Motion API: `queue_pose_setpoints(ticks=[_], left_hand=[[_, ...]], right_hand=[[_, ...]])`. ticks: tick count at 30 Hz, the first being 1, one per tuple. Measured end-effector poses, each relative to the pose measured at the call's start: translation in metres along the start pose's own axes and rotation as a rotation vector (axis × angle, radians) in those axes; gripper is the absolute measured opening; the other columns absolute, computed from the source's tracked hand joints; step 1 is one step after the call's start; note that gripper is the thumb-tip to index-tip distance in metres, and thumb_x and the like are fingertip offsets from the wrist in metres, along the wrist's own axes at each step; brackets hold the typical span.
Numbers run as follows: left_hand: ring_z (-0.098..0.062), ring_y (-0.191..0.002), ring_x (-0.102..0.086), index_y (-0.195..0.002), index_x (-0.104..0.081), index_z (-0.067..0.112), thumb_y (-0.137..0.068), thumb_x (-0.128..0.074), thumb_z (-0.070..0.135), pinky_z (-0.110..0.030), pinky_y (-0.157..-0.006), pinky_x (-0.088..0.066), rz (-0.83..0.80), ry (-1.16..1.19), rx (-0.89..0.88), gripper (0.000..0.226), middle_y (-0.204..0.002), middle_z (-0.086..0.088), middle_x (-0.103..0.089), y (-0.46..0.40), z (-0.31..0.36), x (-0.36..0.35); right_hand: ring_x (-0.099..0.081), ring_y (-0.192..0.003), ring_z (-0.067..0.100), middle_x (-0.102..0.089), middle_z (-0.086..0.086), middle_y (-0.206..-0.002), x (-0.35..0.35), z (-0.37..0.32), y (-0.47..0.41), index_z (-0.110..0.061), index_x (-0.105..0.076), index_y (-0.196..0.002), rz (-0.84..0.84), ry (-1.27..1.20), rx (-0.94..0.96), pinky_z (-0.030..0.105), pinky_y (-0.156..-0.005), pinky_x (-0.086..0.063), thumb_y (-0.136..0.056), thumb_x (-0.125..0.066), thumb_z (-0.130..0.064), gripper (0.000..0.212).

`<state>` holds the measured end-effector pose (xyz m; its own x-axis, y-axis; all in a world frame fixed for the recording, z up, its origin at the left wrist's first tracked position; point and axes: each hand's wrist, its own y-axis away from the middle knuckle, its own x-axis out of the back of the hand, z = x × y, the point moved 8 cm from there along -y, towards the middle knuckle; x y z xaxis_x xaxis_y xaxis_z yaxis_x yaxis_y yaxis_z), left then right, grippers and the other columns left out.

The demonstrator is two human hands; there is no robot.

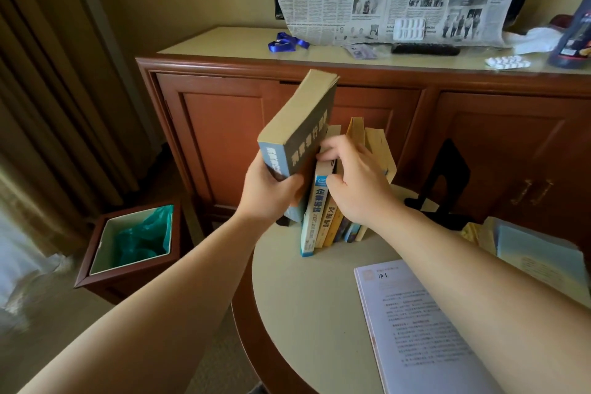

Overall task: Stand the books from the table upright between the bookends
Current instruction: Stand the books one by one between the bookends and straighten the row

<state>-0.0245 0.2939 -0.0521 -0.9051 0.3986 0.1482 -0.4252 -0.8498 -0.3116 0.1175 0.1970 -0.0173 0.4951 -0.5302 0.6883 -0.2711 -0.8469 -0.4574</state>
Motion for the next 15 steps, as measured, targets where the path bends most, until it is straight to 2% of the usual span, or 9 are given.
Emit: queue_pose_setpoints(ticks=[1,3,5,7,9,12,15], left_hand=[[-0.018,-0.091,-0.075,-0.116,-0.060,0.022,-0.083,-0.072,-0.005,-0.052,-0.077,-0.065,0.010,-0.004,0.026,0.044,-0.100,0.004,-0.075,0.000,-0.008,-0.005],[-0.016,-0.099,-0.074,-0.120,-0.059,0.026,-0.084,-0.073,0.000,-0.048,-0.081,-0.065,0.011,-0.040,0.065,0.046,-0.107,0.003,-0.074,0.003,-0.022,-0.012],[-0.013,-0.102,-0.073,-0.121,-0.058,0.029,-0.087,-0.071,0.001,-0.036,-0.079,-0.066,0.007,-0.064,0.087,0.046,-0.108,0.006,-0.073,0.007,-0.033,-0.019],[-0.012,-0.101,-0.073,-0.120,-0.057,0.031,-0.089,-0.070,0.000,-0.025,-0.070,-0.063,0.012,-0.076,0.124,0.045,-0.106,0.009,-0.072,0.012,-0.043,-0.022],[-0.014,-0.100,-0.073,-0.122,-0.057,0.030,-0.090,-0.069,0.002,-0.022,-0.064,-0.060,0.008,-0.094,0.159,0.045,-0.105,0.009,-0.072,0.014,-0.050,-0.024],[-0.012,-0.098,-0.072,-0.127,-0.056,0.030,-0.092,-0.069,0.006,-0.024,-0.067,-0.060,0.001,-0.126,0.203,0.045,-0.107,0.010,-0.070,0.013,-0.053,-0.026],[-0.004,-0.090,-0.069,-0.114,-0.054,0.038,-0.094,-0.069,0.010,-0.019,-0.063,-0.053,-0.012,-0.150,0.268,0.038,-0.102,0.016,-0.068,0.008,-0.058,-0.028]], right_hand=[[-0.044,-0.114,0.005,-0.062,-0.017,-0.115,0.000,-0.001,0.000,-0.027,-0.051,-0.130,-0.006,0.006,0.008,0.043,-0.109,-0.040,-0.090,-0.053,0.002,0.049],[-0.040,-0.110,-0.003,-0.060,-0.017,-0.117,0.000,-0.001,-0.001,-0.026,-0.051,-0.132,-0.021,0.019,0.017,0.046,-0.112,-0.038,-0.091,-0.053,0.003,0.050],[-0.034,-0.103,-0.019,-0.055,-0.018,-0.117,0.001,-0.001,-0.001,-0.024,-0.052,-0.135,-0.042,0.023,0.022,0.048,-0.116,-0.034,-0.091,-0.052,0.005,0.053],[-0.030,-0.104,-0.031,-0.057,-0.016,-0.119,-0.001,-0.001,0.000,-0.025,-0.050,-0.140,-0.057,0.030,0.036,0.050,-0.120,-0.028,-0.090,-0.053,0.006,0.059],[-0.037,-0.110,-0.025,-0.061,-0.011,-0.125,-0.004,-0.002,-0.001,-0.029,-0.048,-0.145,-0.067,0.044,0.056,0.050,-0.123,-0.021,-0.090,-0.054,0.006,0.065],[-0.050,-0.125,0.004,-0.060,-0.009,-0.131,-0.010,-0.001,-0.004,-0.031,-0.048,-0.147,-0.093,0.090,0.073,0.046,-0.128,-0.009,-0.091,-0.055,0.003,0.066],[-0.050,-0.126,0.011,-0.057,-0.010,-0.128,-0.014,-0.003,-0.006,-0.032,-0.051,-0.146,-0.121,0.148,0.091,0.042,-0.128,-0.004,-0.091,-0.054,0.002,0.065]])
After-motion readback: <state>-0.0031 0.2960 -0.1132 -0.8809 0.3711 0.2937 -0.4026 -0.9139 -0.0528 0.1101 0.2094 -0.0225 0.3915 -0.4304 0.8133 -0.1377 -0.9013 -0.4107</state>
